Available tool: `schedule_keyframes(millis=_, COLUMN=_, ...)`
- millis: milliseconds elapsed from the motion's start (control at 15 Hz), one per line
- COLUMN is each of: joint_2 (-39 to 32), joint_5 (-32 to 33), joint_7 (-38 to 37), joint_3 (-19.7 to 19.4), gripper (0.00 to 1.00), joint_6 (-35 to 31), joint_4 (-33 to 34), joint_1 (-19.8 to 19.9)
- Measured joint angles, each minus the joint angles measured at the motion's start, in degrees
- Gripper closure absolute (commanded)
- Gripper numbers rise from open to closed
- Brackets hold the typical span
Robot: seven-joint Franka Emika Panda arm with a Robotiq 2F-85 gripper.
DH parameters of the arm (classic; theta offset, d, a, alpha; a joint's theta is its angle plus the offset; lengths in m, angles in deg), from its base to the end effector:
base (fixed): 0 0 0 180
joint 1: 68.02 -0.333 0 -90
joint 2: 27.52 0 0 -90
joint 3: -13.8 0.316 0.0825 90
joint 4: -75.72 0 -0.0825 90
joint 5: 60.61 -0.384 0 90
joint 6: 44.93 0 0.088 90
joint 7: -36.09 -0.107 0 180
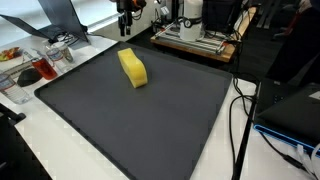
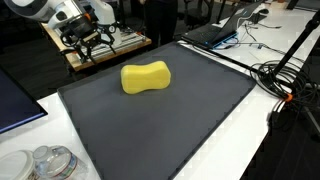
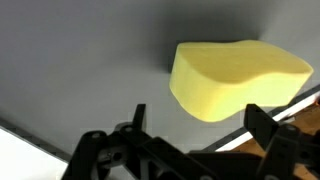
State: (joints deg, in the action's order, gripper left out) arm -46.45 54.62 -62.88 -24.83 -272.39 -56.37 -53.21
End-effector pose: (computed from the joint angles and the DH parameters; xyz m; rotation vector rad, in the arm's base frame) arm 0.3344 -0.2384 0.2763 -2.6980 0.5308 -0.6025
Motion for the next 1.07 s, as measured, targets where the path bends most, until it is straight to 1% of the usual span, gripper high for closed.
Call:
schedule_keyframes(millis=133, joint_2=-1.24, joint_5=0.78, joint_7=-6.89, joint_3=-2.94, gripper=0.0, joint_6=-6.16, joint_4=4.54, joint_1=-1.19)
schedule_keyframes(millis=267, joint_2=-1.99, joint_5=0.8, joint_7=-13.77, joint_3=-5.06, gripper=0.0, joint_6=-8.74, joint_4=8.65, joint_1=-3.19)
schedule_keyframes(millis=400, joint_2=-2.42, joint_5=0.84, joint_7=-20.67, joint_3=-6.63, gripper=0.0, joint_6=-8.81, joint_4=12.39, joint_1=-6.35)
schedule_keyframes(millis=667, joint_2=-4.56, joint_5=3.4, joint_7=-34.84, joint_3=-10.26, gripper=0.0, joint_6=-6.44, joint_4=19.88, joint_1=-15.65)
schedule_keyframes(millis=933, joint_2=-9.08, joint_5=9.93, joint_7=-49.75, joint_3=-13.63, gripper=0.0, joint_6=-6.39, joint_4=29.17, joint_1=-24.26)
schedule_keyframes(millis=1067, joint_2=-11.07, joint_5=15.42, joint_7=-56.97, joint_3=-12.52, gripper=0.0, joint_6=-6.41, joint_4=34.29, joint_1=-25.72)
